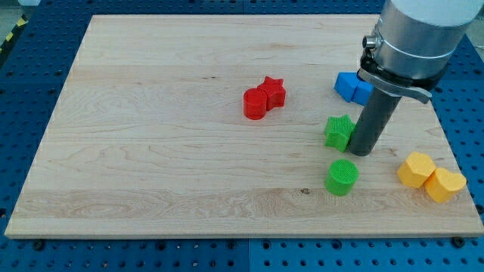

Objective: Push the green star close to the green circle

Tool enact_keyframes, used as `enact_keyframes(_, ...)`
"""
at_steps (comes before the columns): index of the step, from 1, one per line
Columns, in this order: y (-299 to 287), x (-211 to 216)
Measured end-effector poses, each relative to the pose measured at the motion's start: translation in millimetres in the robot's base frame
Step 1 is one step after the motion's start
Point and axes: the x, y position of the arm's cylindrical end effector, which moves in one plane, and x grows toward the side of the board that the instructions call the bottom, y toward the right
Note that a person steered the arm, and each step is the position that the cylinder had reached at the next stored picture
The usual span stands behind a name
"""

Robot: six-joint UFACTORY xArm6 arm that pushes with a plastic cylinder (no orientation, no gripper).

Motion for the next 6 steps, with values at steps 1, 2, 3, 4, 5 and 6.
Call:
enact_keyframes(1, 11.5, -24.2)
enact_keyframes(2, 14.1, -50.1)
enact_keyframes(3, -12.5, -61.3)
enact_keyframes(4, -28.6, -49.2)
enact_keyframes(5, -17.3, -39.9)
enact_keyframes(6, -13.5, -11.5)
